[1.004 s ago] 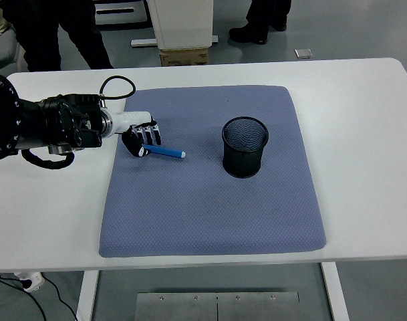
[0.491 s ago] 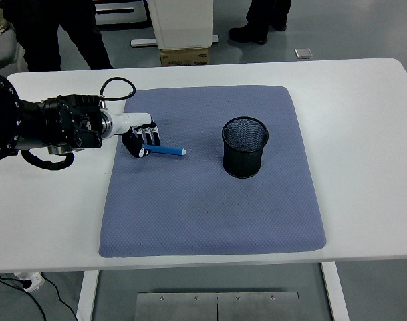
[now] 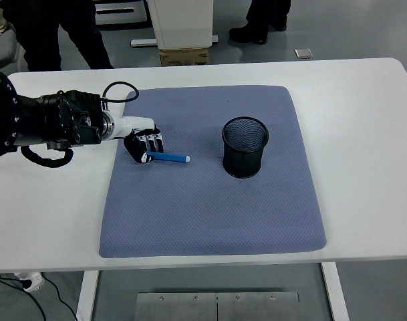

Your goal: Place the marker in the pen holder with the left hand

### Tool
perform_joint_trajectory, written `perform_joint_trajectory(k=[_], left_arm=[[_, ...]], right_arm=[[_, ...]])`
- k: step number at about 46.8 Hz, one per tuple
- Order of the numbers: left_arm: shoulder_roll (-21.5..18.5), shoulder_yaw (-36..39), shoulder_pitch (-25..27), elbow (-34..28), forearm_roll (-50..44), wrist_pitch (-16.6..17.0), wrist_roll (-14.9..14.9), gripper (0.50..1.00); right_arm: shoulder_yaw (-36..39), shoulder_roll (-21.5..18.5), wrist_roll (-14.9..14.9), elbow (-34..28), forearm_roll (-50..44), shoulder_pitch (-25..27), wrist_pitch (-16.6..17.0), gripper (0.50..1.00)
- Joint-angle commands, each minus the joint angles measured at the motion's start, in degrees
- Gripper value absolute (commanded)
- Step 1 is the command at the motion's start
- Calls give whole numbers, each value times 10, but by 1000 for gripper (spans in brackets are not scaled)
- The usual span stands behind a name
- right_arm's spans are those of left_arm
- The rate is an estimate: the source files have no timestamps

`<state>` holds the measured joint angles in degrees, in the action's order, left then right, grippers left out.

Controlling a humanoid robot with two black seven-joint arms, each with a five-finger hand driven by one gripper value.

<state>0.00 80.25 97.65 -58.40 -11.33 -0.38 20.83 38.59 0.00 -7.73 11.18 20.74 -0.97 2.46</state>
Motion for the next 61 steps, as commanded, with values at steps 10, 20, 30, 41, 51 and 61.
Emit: perform_joint_trajectory(k=[10,20,30,41,51,61], left_arm=[[0,1,10,0,0,-1,3,500],[0,1,16,1,2,0,3,500],[0,1,22,2,2,0,4,500],[0,1,36,2,2,-1,14,500],[-2,-2,46,2,2,-8,15,500],[-27,-6,65,2,0,-37,15,500]], right_arm=[[0,0,0,1,0,0,0,1000],[0,0,0,1,0,0,0,1000],[0,0,0,1,0,0,0,1000],[0,0,0,0,0,0,0,1000],[1,0,0,0,0,0,0,1000],[1,0,0,0,0,0,0,1000]])
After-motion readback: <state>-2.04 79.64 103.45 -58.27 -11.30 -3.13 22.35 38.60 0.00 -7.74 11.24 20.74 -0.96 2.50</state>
